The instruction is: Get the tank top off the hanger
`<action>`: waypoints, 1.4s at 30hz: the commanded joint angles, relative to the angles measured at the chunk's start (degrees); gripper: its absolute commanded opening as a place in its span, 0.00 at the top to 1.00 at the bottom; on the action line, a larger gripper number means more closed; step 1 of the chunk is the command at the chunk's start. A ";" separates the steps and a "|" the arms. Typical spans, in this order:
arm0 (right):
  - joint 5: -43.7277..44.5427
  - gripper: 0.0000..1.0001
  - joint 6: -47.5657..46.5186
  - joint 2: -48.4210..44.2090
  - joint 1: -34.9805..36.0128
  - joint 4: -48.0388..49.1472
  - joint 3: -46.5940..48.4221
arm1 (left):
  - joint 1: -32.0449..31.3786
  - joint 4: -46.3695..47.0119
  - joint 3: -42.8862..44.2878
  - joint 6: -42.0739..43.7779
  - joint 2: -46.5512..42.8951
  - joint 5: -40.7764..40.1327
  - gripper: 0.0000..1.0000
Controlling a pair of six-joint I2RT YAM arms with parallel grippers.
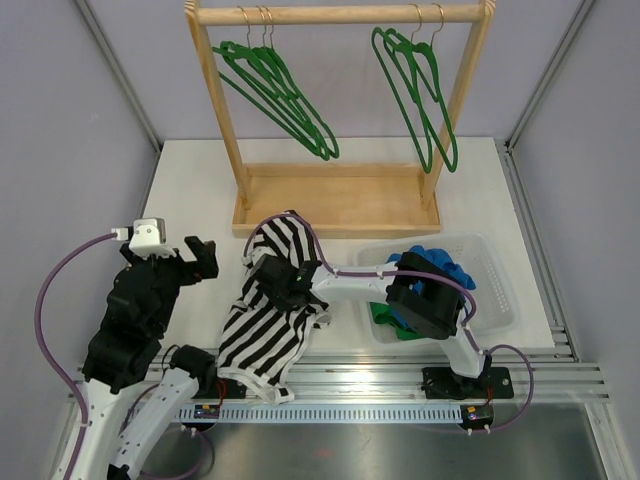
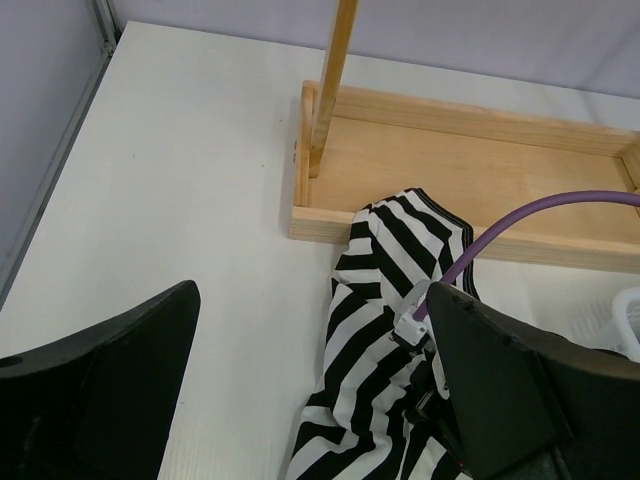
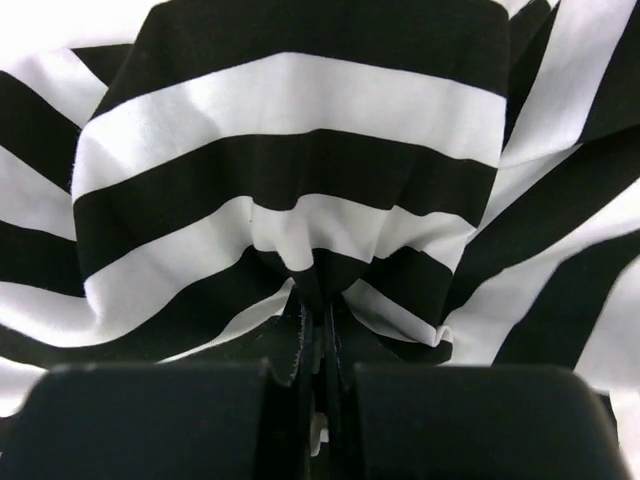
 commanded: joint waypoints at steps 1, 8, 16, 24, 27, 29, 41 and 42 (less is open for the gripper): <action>1.35 1.00 0.15 -2.26 0.26 -3.81 -0.57 | 0.03 2.98 -0.61 0.05 -1.14 0.07 0.01; 10.13 1.00 0.15 -21.57 0.26 -6.97 -1.37 | 0.03 3.59 -1.22 0.05 -1.58 0.59 0.01; 24.54 1.00 0.32 -34.87 0.17 -18.20 3.90 | 0.03 4.03 -1.75 0.14 -2.72 0.24 0.01; 38.69 1.00 4.36 -48.23 0.17 -31.64 6.37 | 0.03 4.21 -1.93 0.14 -1.93 0.94 0.01; 46.50 1.00 7.87 -52.71 0.08 -37.79 5.23 | 0.03 4.29 -1.93 0.05 -1.67 1.38 0.01; 49.07 1.00 10.42 -55.79 0.17 -40.44 4.61 | 0.03 4.47 -2.01 0.05 -1.49 1.65 0.01; 49.72 1.00 32.03 -54.67 -3.77 -52.41 -10.58 | 0.03 3.94 -1.40 -1.35 -0.88 0.07 0.01; 47.43 1.00 33.97 -54.05 -5.35 -52.06 -13.38 | 0.03 3.42 -1.22 -1.88 -0.70 -2.63 0.01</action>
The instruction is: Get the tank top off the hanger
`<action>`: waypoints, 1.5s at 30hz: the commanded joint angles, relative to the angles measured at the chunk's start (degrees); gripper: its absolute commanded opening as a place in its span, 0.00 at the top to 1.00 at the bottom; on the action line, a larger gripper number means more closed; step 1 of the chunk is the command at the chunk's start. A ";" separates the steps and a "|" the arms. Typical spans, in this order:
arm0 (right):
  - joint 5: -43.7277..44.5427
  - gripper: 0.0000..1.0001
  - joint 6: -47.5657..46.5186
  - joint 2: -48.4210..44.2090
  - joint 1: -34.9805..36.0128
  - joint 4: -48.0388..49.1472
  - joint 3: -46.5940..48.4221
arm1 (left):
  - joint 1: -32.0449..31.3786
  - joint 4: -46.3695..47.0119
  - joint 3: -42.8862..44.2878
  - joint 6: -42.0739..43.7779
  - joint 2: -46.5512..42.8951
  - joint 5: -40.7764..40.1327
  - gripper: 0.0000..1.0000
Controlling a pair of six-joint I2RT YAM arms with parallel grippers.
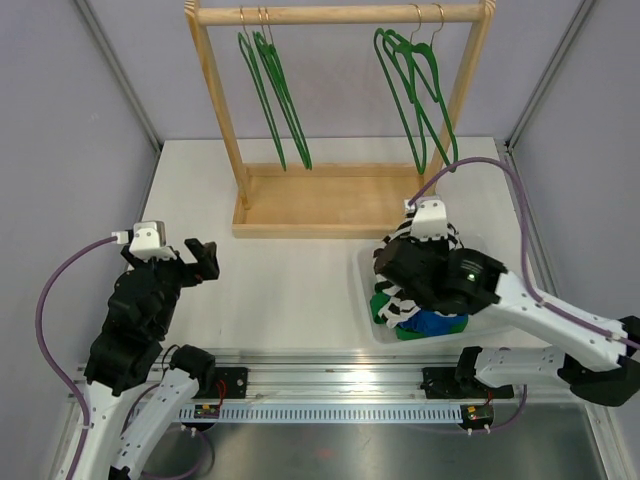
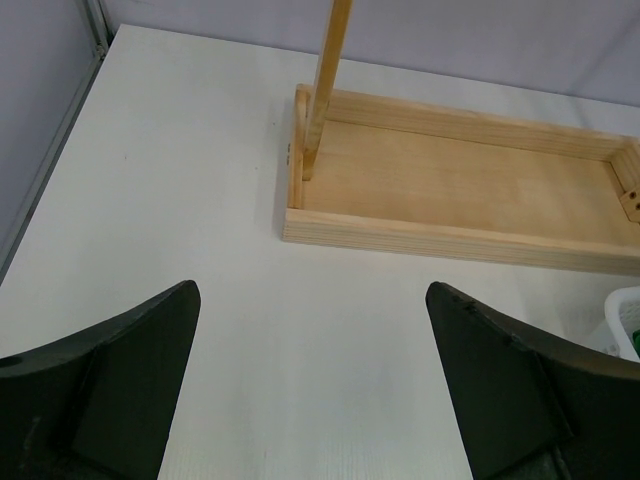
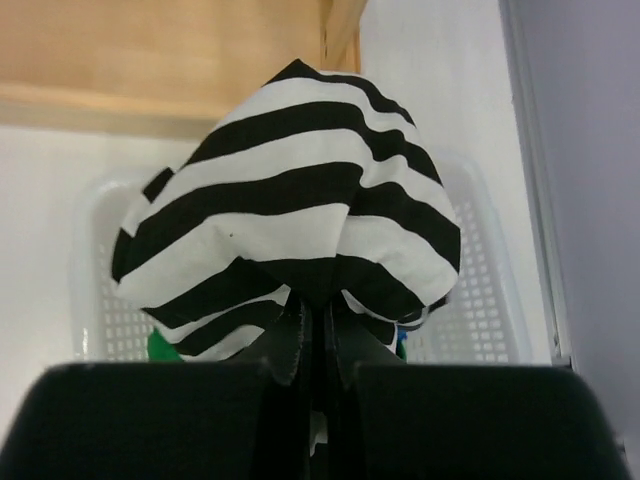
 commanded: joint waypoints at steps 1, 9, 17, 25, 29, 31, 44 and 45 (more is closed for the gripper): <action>-9.84 1.00 9.60 4.02 -7.29 2.35 -6.47 | 0.03 1.39 1.29 -2.47 1.29 -4.60 0.01; -28.27 1.00 10.56 12.63 -15.15 17.67 -23.09 | 0.47 0.41 1.91 -3.62 -0.99 -9.71 0.01; -39.36 1.00 9.15 24.51 -17.97 37.17 -25.22 | 0.47 1.03 1.47 -1.95 -2.14 -10.41 0.01; -27.58 0.97 16.36 22.68 -17.97 40.67 -24.68 | 0.47 2.17 0.68 -1.51 -2.49 -9.80 0.01; -26.98 0.80 16.53 21.09 -18.06 39.32 -22.85 | 0.38 1.99 1.12 -1.43 -1.35 -9.88 0.01; -25.65 0.55 16.71 18.99 -18.06 35.89 -21.96 | 0.47 1.64 1.21 -1.43 -1.26 -10.06 0.01; -19.67 0.01 6.19 -6.41 -17.97 20.22 -13.88 | 0.47 -9.86 9.91 -4.59 6.38 -15.68 0.01; -20.36 0.01 1.55 -9.21 -17.97 20.31 -13.18 | 0.47 -10.48 10.78 -4.94 6.91 -15.86 0.01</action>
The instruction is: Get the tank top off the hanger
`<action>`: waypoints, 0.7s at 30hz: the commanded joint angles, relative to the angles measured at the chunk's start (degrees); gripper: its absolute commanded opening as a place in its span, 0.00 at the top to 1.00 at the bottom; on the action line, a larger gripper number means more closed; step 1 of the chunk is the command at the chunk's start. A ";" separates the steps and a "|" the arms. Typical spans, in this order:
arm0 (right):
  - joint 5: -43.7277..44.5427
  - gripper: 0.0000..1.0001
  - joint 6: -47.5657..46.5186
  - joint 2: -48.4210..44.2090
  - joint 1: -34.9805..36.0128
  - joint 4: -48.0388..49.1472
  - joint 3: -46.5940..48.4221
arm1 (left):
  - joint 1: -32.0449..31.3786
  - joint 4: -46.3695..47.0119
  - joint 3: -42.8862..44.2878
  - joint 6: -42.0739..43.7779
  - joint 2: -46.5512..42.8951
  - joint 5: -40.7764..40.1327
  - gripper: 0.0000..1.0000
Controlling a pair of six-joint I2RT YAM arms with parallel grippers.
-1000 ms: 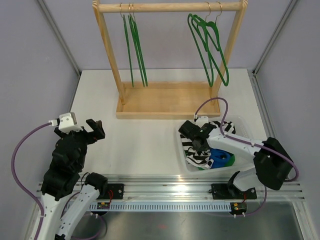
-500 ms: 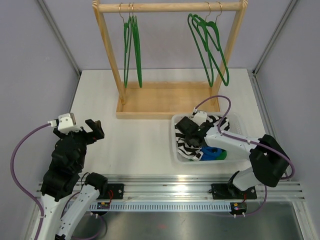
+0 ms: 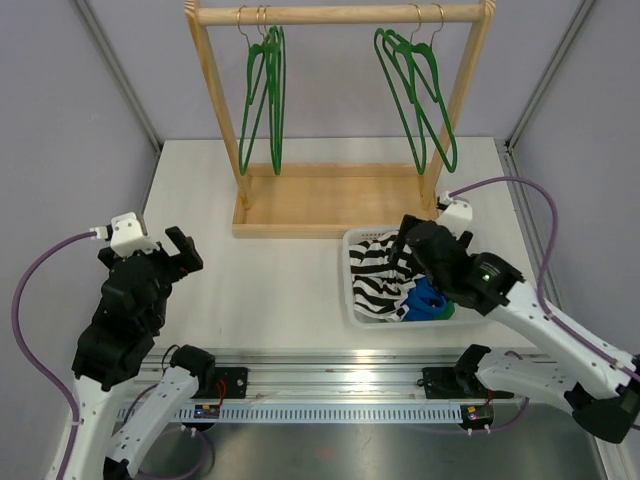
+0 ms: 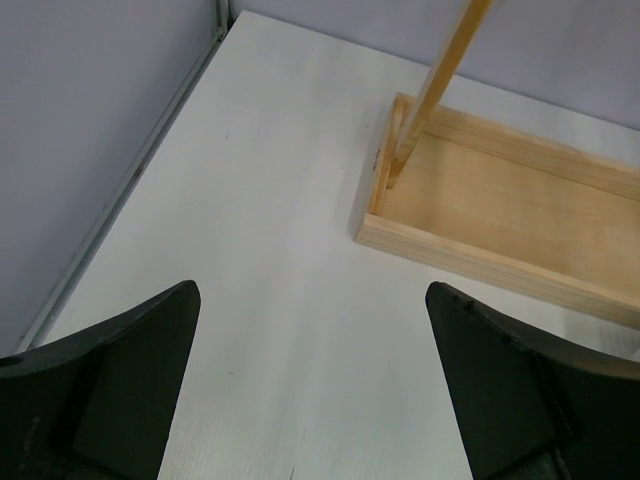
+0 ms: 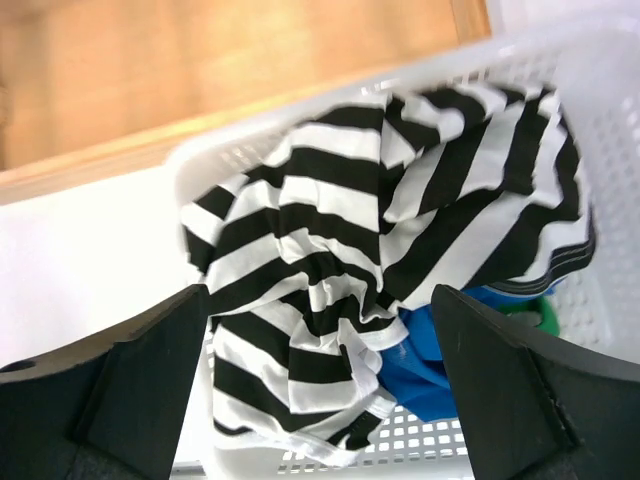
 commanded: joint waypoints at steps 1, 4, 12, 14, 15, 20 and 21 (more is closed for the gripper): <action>2.01 0.00 -11.01 -6.36 -0.27 -2.29 4.62 | 0.25 -3.27 3.18 -1.57 2.84 -3.25 0.01; 3.40 0.00 -18.57 -11.11 -0.35 -2.89 6.47 | 0.25 -4.77 4.41 -1.05 4.34 -2.29 0.01; 6.75 0.01 -25.70 -17.19 -0.35 -14.40 14.12 | 0.25 -4.77 4.06 3.08 1.98 0.26 0.01; 7.28 0.00 -26.06 -17.71 -0.27 -16.60 14.65 | 0.25 -4.25 3.19 3.96 1.27 2.27 0.01; 7.71 0.01 -26.06 -18.07 -0.35 -17.05 14.74 | 0.25 -3.98 2.92 4.14 0.92 2.81 0.01; 9.74 0.00 -25.18 -18.77 -0.35 -18.90 14.03 | 0.25 -3.28 1.60 4.40 0.39 3.08 0.01; 9.83 0.01 -24.75 -18.95 -0.35 -18.81 13.86 | 0.25 -3.28 1.69 4.49 0.56 3.16 0.01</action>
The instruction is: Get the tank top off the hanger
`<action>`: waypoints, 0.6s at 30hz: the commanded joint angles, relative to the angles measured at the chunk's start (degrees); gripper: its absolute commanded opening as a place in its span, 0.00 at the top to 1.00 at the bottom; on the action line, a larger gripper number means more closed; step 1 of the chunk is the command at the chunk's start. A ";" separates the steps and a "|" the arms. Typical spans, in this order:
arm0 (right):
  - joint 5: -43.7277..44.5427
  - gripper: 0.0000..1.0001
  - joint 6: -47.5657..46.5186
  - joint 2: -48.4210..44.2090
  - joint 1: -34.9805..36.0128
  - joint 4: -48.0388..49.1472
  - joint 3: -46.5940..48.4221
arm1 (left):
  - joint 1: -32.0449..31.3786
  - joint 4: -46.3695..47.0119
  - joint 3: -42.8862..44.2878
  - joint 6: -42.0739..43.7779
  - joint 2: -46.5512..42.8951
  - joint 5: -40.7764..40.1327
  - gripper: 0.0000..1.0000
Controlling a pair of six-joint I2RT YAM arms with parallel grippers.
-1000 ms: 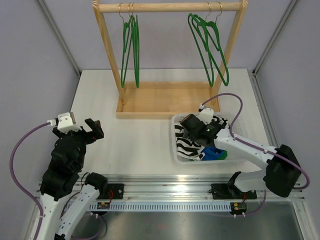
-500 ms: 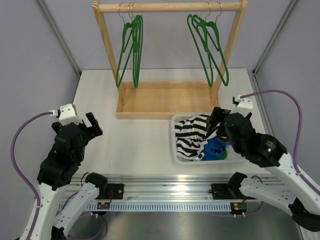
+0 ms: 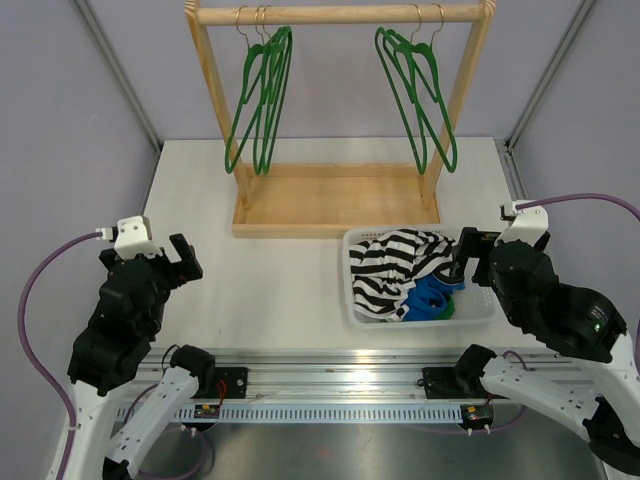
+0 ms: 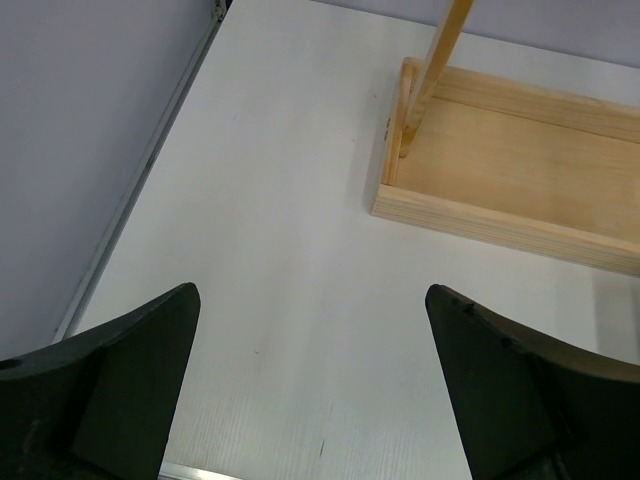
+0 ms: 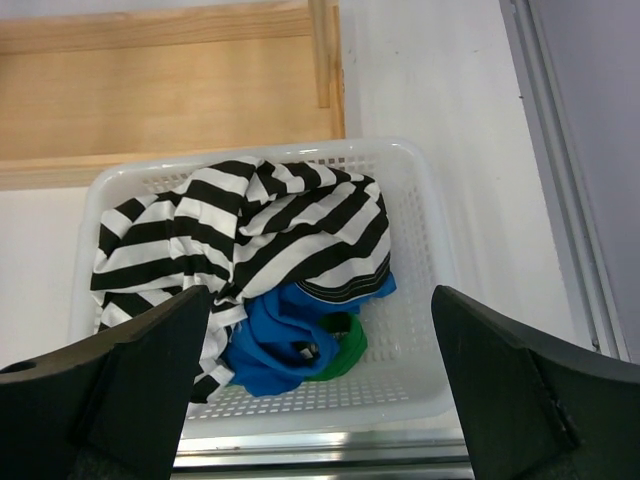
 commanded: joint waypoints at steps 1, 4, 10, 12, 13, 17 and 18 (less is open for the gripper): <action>2.83 0.01 -0.59 -0.37 -0.20 -1.52 -0.15 | 0.21 2.56 -0.23 1.45 0.13 1.59 0.01; 2.75 0.01 -0.50 -0.90 -0.29 -0.20 -0.94 | 0.21 2.73 -0.15 1.36 0.39 2.29 0.01; 2.57 0.00 -0.68 -1.34 -0.29 1.03 -1.47 | 0.21 3.35 -0.32 1.54 0.13 2.21 0.01; 2.65 0.01 -0.68 -1.07 -0.29 1.03 -1.47 | 0.21 3.35 -0.32 1.54 0.04 2.21 0.01; 2.48 0.00 -0.59 -1.16 -0.20 1.12 -1.47 | 0.21 3.44 -0.32 1.54 0.13 2.21 0.01; 2.66 0.01 -0.41 -1.16 -0.29 1.38 -1.91 | 0.21 3.88 -0.41 1.45 0.13 2.47 0.01; 2.92 0.01 -0.24 -1.33 -0.20 1.47 -2.00 | 0.21 4.05 -0.41 1.54 0.30 2.56 0.01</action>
